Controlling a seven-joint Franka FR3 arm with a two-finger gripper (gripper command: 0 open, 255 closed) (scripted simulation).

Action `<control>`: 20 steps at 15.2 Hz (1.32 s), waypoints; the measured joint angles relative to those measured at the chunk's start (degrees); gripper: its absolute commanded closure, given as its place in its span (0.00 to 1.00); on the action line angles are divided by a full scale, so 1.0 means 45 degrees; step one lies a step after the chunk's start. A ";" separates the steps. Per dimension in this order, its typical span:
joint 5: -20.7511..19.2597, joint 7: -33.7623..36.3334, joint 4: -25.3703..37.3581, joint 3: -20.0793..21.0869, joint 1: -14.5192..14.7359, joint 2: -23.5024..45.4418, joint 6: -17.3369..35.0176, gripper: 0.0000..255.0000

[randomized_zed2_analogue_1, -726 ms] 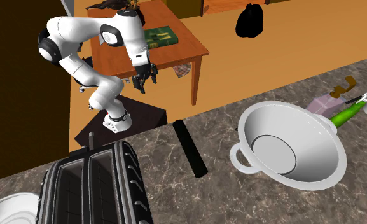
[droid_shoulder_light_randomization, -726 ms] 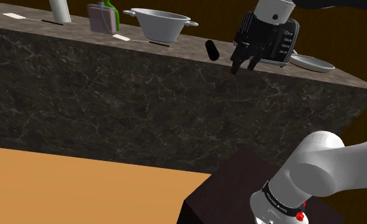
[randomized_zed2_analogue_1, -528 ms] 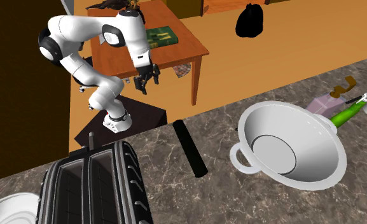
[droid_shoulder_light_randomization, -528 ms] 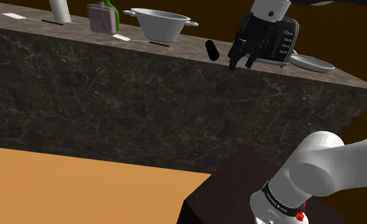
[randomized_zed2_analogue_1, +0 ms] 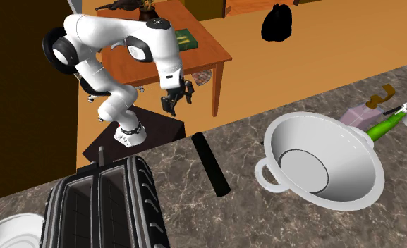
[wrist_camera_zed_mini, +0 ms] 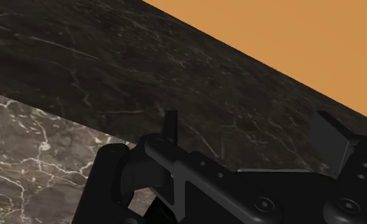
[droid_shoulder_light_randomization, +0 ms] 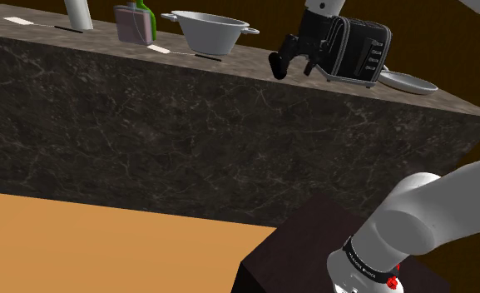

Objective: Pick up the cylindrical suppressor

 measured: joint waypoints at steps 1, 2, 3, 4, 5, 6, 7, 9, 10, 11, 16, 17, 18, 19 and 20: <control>0.0077 0.0107 0.0342 -0.0089 -0.0068 0.0425 0.0060 0.00; 0.0162 0.0177 0.0793 -0.0205 -0.0140 0.0891 0.0057 0.00; 0.0231 0.0127 0.1275 -0.0410 -0.0251 0.1397 0.0068 0.00; 0.0335 0.0241 0.1760 -0.0498 -0.0307 0.1889 0.0051 0.00; 0.0440 0.0302 0.2177 -0.0620 -0.0380 0.2339 0.0062 0.00; 0.0555 0.0363 0.2622 -0.0746 -0.0456 0.2759 0.0009 0.00; 0.0683 0.0445 0.3274 -0.0858 -0.0522 0.3297 -0.0129 0.00; 0.0966 0.0485 0.4431 -0.1154 -0.0709 0.4297 -0.0347 0.00; 0.1124 0.0549 0.4971 -0.1273 -0.0793 0.4804 -0.0414 0.00; 0.1286 0.0566 0.5483 -0.1415 -0.0905 0.5263 -0.0512 0.00; 0.2308 0.0817 0.8931 -0.2017 -0.1582 0.7999 -0.1461 0.00; 0.2559 0.0882 0.9827 -0.2117 -0.1775 0.8663 -0.1741 0.00; 0.2748 0.0906 1.0464 -0.2188 -0.1943 0.9144 -0.1950 0.00; 0.2815 0.0928 1.0556 -0.2211 -0.1997 0.9294 -0.1916 0.00; 0.2820 0.0945 1.0355 -0.2214 -0.1986 0.9253 -0.1760 0.00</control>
